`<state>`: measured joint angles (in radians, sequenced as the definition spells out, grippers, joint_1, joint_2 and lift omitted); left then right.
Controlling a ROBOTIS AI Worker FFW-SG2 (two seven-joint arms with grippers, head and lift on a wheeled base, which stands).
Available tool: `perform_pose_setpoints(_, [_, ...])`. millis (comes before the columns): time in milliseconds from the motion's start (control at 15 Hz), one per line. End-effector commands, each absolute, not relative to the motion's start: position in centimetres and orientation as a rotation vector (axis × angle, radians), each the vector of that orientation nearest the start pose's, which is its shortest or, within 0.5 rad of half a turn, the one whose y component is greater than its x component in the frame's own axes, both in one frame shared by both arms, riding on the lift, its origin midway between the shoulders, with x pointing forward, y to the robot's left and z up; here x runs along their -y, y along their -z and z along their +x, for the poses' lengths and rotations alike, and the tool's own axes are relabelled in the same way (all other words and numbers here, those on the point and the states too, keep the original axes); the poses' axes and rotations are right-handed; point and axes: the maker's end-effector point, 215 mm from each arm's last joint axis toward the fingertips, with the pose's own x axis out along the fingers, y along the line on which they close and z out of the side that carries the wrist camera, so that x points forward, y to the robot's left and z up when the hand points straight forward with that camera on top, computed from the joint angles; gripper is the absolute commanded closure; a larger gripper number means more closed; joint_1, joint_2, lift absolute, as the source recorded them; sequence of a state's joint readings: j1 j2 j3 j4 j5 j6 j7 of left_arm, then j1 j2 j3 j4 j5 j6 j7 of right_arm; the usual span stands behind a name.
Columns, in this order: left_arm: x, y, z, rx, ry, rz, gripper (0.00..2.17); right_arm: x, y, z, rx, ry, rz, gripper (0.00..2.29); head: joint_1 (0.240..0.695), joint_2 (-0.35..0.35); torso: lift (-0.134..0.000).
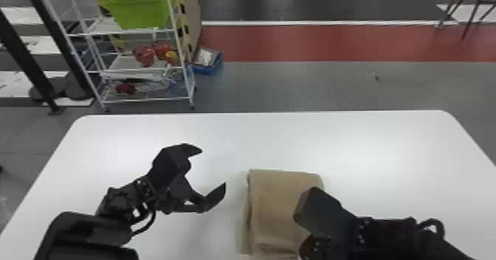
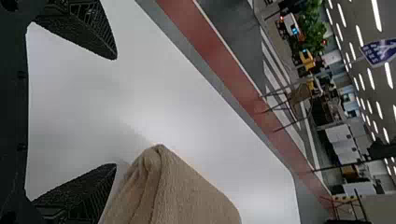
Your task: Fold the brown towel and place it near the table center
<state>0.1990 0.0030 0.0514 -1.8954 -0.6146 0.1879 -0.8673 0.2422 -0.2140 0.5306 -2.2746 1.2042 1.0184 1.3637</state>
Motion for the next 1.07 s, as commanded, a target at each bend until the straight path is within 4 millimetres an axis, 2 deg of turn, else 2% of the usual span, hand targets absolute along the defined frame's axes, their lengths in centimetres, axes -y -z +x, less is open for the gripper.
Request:
perform_pose_setpoints(0, [-18.3, 39.8, 48.7, -0.336, 0.603, 0.522, 0.05, 8.3, 43.0, 32.1, -0.88, -0.928, -0.695, 2.26, 0.695, 0.086, -0.122])
perform_pose_setpoints(133, [-19.8, 38.2, 48.9, -0.295, 0.526, 0.488, 0.05, 7.8, 42.3, 32.3, -0.863, -0.925, -0.674, 2.26, 0.695, 0.124, -0.122])
perform_pose_setpoints(200, [-19.7, 37.1, 48.4, -0.257, 0.502, 0.444, 0.05, 7.3, 41.1, 32.6, -0.834, -0.928, -0.644, 2.26, 0.695, 0.142, -0.122])
perform_pose_setpoints(267, [-18.8, 36.2, 47.8, -0.228, 0.517, 0.391, 0.05, 6.9, 40.3, 32.9, -0.815, -0.927, -0.617, 2.26, 0.695, 0.155, -0.122])
perform_pose_setpoints(400, [-15.8, 35.4, 46.4, -0.187, 0.577, 0.281, 0.05, 6.3, 38.6, 34.0, -0.774, -0.922, -0.552, 2.26, 0.695, 0.169, -0.122])
perform_pose_setpoints(533, [-13.4, 35.4, 46.0, -0.18, 0.608, 0.269, 0.05, 6.3, 37.7, 35.1, -0.752, -0.903, -0.524, 2.26, 0.695, 0.151, -0.122])
perform_pose_setpoints(867, [-10.5, 35.3, 45.1, -0.161, 0.645, 0.215, 0.05, 9.7, 39.7, 38.1, -0.816, -0.832, -0.439, 2.26, 0.695, 0.069, -0.122])
perform_pose_setpoints(1000, [-10.3, 35.4, 45.0, -0.164, 0.644, 0.213, 0.05, 11.5, 40.0, 40.0, -0.821, -0.754, -0.393, 2.26, 0.695, 0.026, -0.122])
